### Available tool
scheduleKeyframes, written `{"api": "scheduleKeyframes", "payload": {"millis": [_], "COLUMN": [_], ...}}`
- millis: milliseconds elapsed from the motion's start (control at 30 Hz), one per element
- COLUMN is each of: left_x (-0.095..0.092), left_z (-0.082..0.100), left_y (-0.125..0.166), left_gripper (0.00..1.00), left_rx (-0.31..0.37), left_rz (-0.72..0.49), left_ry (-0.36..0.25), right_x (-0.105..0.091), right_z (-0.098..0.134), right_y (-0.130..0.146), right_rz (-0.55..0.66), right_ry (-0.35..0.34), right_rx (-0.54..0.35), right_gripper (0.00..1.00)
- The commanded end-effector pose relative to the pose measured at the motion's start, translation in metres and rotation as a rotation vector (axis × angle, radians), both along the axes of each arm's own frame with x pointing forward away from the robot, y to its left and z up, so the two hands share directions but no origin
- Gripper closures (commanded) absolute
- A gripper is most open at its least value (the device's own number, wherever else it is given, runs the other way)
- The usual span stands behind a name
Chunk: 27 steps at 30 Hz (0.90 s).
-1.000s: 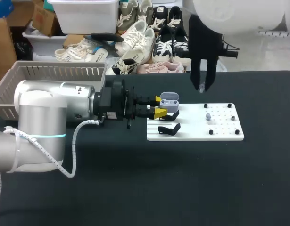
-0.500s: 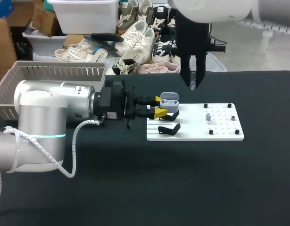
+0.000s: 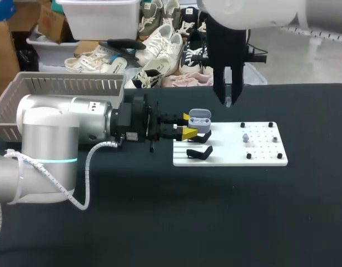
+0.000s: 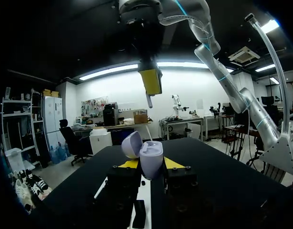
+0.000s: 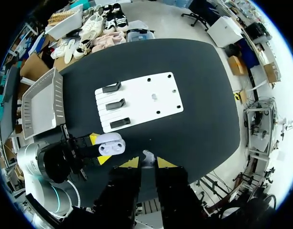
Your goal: Pick up each earbud case from the left stands, insert the matching earbuds, close the lid, and place the case in the box.
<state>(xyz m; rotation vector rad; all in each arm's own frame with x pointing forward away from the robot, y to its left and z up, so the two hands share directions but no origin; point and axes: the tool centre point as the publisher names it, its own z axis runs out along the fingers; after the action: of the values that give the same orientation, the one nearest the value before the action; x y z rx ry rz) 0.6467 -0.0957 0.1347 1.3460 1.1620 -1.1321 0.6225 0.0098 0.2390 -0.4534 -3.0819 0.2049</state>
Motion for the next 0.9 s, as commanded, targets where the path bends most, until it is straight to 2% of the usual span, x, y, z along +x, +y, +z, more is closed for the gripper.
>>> {"api": "scheduleKeyframes", "payload": {"millis": [33, 200, 467, 667, 900], "left_x": [0.0, 0.0, 0.0, 0.0, 0.0], "left_z": [-0.001, -0.001, -0.001, -0.001, -0.001], "left_y": [0.0, 0.0, 0.0, 0.0, 0.0], "left_gripper": [1.0, 1.0, 1.0, 1.0, 1.0], "left_rx": [-0.003, -0.003, -0.003, -0.003, -0.003], "left_rz": [0.001, 0.001, 0.001, 0.001, 0.001], "left_ry": [-0.002, -0.002, -0.002, -0.002, -0.002], "right_x": [-0.026, -0.041, -0.042, -0.032, -0.016], "right_z": [0.012, 0.019, 0.007, 0.0, -0.009], "right_y": [0.003, 0.012, 0.033, 0.044, 0.048], "right_rz": [-0.009, -0.024, -0.031, -0.018, -0.034], "right_ry": [-0.047, -0.049, -0.075, -0.091, -0.067], "right_rx": [-0.023, -0.048, -0.05, -0.084, -0.109], "right_gripper": [1.0, 1.0, 1.0, 1.0, 1.0]}}
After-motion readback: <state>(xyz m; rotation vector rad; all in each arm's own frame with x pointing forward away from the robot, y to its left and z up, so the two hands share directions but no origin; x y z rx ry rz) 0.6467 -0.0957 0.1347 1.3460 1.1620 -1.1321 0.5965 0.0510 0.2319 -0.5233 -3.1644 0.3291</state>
